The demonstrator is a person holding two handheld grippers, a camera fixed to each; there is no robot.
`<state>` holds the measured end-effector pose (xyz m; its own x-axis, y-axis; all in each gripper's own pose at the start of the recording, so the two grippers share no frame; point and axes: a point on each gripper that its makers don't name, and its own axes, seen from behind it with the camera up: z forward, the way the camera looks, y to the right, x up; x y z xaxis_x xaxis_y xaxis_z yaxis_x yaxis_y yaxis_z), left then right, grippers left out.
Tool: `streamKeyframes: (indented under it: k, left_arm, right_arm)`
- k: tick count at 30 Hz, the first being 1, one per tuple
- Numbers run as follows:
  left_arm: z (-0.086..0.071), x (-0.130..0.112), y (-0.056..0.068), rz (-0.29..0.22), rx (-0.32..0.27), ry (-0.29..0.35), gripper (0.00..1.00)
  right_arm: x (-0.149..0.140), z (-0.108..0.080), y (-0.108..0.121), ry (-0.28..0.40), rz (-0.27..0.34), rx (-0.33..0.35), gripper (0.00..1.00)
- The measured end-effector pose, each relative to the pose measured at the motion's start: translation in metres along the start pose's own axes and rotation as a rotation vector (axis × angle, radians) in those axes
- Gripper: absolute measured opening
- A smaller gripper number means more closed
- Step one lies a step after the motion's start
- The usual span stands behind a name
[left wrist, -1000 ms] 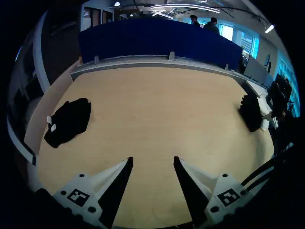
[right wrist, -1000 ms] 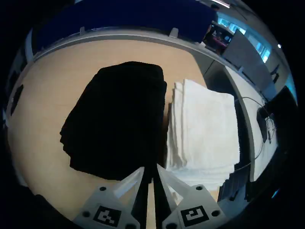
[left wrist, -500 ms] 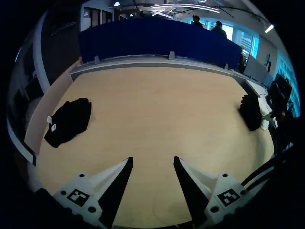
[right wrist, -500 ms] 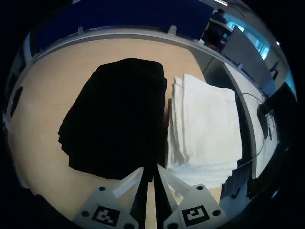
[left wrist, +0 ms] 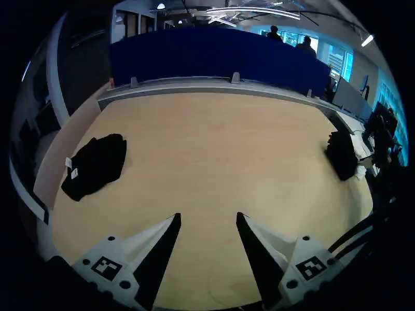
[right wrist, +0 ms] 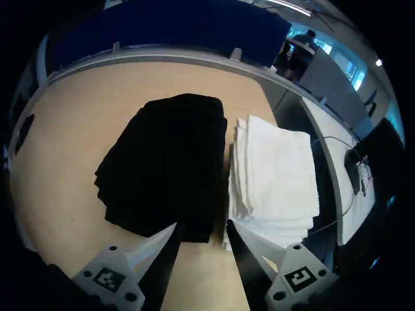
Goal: Fold towel
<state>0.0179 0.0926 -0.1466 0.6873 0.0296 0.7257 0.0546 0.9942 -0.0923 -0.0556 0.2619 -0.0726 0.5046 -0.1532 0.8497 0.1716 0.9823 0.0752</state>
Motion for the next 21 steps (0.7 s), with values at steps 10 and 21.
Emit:
streamKeyframes:
  k: [10,21]
  left_arm:
    - [-0.001,0.004,-0.002,0.004,-0.008,0.013,0.78]
    - [-0.001,0.013,-0.009,0.005,-0.019,0.041,0.78]
  right_arm:
    - [0.016,-0.025,-0.018,0.088,-0.008,0.012,0.91]
    - [0.055,-0.052,-0.032,0.219,0.029,-0.009,1.00]
